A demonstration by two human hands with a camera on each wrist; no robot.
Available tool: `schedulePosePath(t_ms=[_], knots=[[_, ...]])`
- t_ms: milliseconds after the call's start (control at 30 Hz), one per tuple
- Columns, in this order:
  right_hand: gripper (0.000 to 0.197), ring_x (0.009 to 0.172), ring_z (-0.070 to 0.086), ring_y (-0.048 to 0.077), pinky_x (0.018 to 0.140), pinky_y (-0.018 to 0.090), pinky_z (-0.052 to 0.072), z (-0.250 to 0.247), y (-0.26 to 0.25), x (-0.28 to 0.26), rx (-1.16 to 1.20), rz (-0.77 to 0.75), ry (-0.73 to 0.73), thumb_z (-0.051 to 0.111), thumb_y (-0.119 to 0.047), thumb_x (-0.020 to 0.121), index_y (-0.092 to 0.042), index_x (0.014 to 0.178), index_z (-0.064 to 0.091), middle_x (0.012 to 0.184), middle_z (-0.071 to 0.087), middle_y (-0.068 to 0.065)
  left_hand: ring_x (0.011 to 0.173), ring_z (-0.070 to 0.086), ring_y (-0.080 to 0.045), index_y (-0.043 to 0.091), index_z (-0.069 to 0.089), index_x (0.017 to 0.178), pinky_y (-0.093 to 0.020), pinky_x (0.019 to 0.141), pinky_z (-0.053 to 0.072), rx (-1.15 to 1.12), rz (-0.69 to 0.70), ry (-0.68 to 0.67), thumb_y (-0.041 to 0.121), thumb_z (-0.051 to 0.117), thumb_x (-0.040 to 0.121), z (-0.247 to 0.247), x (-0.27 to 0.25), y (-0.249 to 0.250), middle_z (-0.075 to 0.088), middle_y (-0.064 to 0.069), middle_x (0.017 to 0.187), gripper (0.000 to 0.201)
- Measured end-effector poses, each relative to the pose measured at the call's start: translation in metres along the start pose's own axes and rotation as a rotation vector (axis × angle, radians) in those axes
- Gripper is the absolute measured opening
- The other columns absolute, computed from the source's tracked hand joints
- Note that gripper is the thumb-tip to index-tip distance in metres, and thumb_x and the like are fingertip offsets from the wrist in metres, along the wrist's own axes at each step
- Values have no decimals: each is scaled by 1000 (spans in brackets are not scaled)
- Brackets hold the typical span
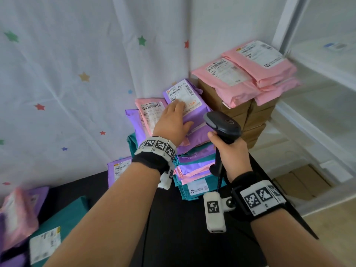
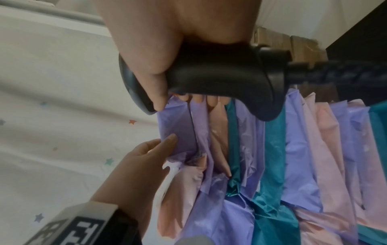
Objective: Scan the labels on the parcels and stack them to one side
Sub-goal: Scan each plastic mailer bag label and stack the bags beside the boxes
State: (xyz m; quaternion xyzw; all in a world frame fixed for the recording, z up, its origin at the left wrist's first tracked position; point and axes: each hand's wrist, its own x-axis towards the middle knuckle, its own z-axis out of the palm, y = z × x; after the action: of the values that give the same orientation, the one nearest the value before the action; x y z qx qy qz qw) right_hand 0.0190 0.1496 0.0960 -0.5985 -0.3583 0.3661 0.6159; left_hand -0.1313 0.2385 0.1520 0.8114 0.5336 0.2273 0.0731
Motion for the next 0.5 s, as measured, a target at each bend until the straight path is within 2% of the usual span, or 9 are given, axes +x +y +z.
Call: schedulePosePath(t_ms=[100,133,200,300,400,500], knots=[[17,86,72,12,81,33,53,-2,0,-7,17,-4,21,79,-36,79,-31,92,70,84,76,-9,143,22,-26,13,34,144,-35,115,18,-8,-12,-18,38,53,94,-5,-6,-1,24,-8,156,60],[16,85,73,13,81,32,55,-2,-1,-11,21,-7,22,79,-35,80,-32,92,69,84,76,-6,144,21,-25,15,33,146,-35,116,18,-27,-17,-8,37,51,95,-8,-9,-1,23,-6,157,58],[14,74,74,12,74,28,59,-1,-1,-20,27,-21,18,78,-35,81,-29,91,70,76,76,-4,141,28,-25,15,38,144,-34,115,22,-95,-13,61,31,51,96,-16,-17,-3,32,-6,153,52],[19,66,73,13,61,21,57,6,1,-39,32,-33,-15,78,-37,79,-23,90,72,70,74,-1,128,44,-24,12,53,131,-28,104,32,-226,-62,228,16,55,91,-30,-42,-14,49,-6,138,41],[9,58,69,13,57,22,55,26,7,-63,30,-26,-104,79,-28,80,-21,83,74,64,72,2,119,51,-24,11,60,122,-28,97,37,-273,-168,326,10,56,89,-37,-79,-41,57,-6,128,33],[8,53,65,12,55,24,54,55,21,-88,-5,-12,-224,78,-21,83,-14,81,74,60,69,3,114,54,-24,11,61,120,-27,93,39,-285,-331,346,6,54,88,-34,-127,-85,59,-5,124,33]])
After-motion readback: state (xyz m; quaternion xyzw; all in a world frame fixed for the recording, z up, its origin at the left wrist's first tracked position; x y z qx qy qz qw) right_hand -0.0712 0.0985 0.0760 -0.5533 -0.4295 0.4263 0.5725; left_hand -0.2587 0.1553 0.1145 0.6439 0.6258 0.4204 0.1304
